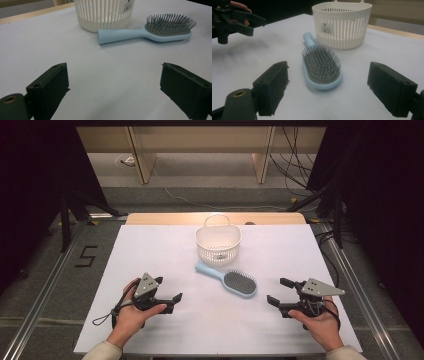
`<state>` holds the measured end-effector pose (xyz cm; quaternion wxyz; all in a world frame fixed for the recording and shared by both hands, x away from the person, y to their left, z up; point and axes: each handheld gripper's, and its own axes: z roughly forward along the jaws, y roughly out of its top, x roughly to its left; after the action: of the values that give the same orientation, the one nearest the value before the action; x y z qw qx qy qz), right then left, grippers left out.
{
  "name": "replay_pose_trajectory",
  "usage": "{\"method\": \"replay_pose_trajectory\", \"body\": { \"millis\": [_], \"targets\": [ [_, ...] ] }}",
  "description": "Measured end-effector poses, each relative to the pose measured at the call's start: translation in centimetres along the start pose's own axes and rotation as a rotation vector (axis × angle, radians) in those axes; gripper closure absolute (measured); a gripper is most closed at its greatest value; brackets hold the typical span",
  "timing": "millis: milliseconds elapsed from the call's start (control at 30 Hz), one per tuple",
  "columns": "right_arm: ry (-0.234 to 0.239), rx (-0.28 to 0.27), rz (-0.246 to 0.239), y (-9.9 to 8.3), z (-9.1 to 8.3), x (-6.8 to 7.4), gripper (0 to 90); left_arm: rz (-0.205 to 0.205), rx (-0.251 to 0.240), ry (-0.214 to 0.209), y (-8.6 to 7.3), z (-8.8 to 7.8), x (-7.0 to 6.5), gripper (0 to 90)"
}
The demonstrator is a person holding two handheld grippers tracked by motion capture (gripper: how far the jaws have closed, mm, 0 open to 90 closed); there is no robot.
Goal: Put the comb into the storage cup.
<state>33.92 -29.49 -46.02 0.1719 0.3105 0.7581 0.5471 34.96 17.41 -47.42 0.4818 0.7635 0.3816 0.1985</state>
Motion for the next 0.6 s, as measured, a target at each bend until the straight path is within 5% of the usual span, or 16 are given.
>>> {"method": "replay_pose_trajectory", "body": {
  "millis": [400, 567, 600],
  "targets": [
    [-0.023, -0.028, -0.007, 0.1, 0.1, 0.1, 19.6, -0.001, -0.001, 0.003, 0.0, 0.0, 0.0, 8.0],
    [-0.043, -0.068, -0.034, 0.8, 0.3, 0.5, 40.9, -0.001, -0.002, 0.004, 0.0, 0.0, 0.0, 8.2],
    [-0.037, -0.051, -0.040, 1.2, 0.6, 0.7, 57.3, -0.001, -0.001, 0.004, 0.0, 0.0, 0.0, 8.3]
  ]
}}
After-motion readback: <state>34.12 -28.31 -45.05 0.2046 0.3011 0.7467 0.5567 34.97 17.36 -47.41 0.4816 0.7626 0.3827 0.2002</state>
